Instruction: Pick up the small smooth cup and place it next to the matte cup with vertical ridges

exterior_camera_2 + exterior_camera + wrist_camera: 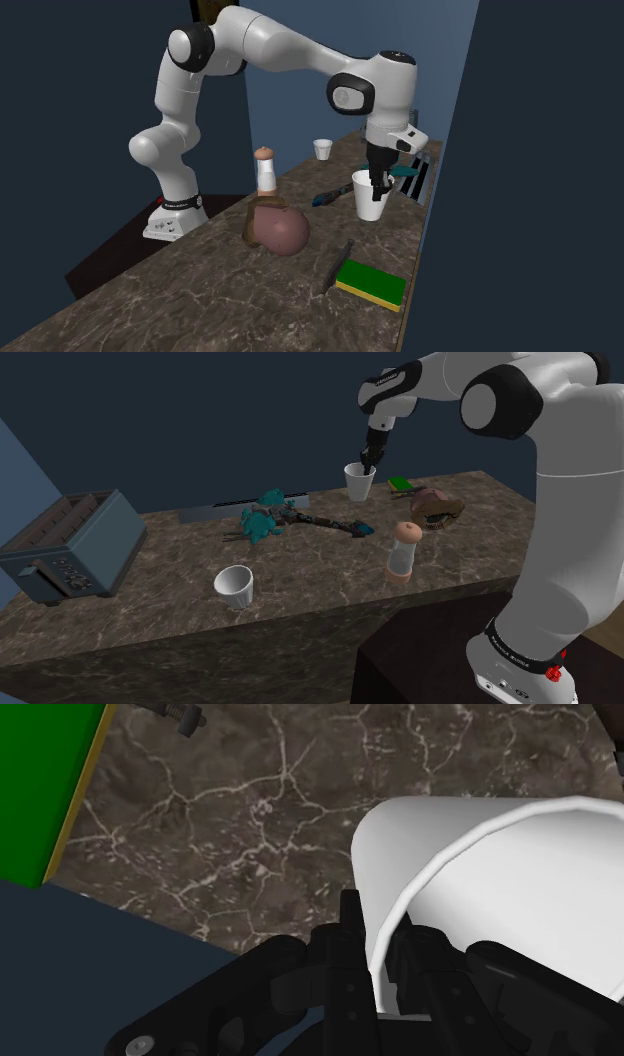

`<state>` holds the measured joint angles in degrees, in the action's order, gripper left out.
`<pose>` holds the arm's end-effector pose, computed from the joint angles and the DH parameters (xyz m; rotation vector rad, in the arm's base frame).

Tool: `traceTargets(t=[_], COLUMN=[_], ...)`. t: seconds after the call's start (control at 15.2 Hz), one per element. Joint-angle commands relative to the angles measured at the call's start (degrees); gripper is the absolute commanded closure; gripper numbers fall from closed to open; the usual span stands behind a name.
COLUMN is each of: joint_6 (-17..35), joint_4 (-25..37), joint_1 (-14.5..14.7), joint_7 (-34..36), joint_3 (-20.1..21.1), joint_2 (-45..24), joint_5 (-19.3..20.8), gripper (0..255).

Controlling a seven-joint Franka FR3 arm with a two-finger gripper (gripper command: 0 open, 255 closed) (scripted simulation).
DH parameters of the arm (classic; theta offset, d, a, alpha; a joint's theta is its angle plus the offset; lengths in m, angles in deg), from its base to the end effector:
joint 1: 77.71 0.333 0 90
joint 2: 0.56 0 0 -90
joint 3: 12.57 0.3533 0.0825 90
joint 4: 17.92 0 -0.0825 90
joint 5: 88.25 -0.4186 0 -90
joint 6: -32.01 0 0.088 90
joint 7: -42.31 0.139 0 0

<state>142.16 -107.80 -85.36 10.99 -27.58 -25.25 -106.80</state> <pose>0.6807 -0.2254 0.3854 -2.9431 -0.0729 -0.0506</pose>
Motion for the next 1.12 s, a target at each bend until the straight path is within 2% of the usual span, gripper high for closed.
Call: traceTargets(t=[0.0, 1.06], joint_6=[-1.2, -12.3], joint_4=[0.6, 10.5], joint_1=[0.0, -0.6], joint_7=[0.2, 2.8], joint_3=[-0.1, -0.6], joint_2=[0.6, 2.2], joint_5=[0.2, 1.4], gripper=[255, 255])
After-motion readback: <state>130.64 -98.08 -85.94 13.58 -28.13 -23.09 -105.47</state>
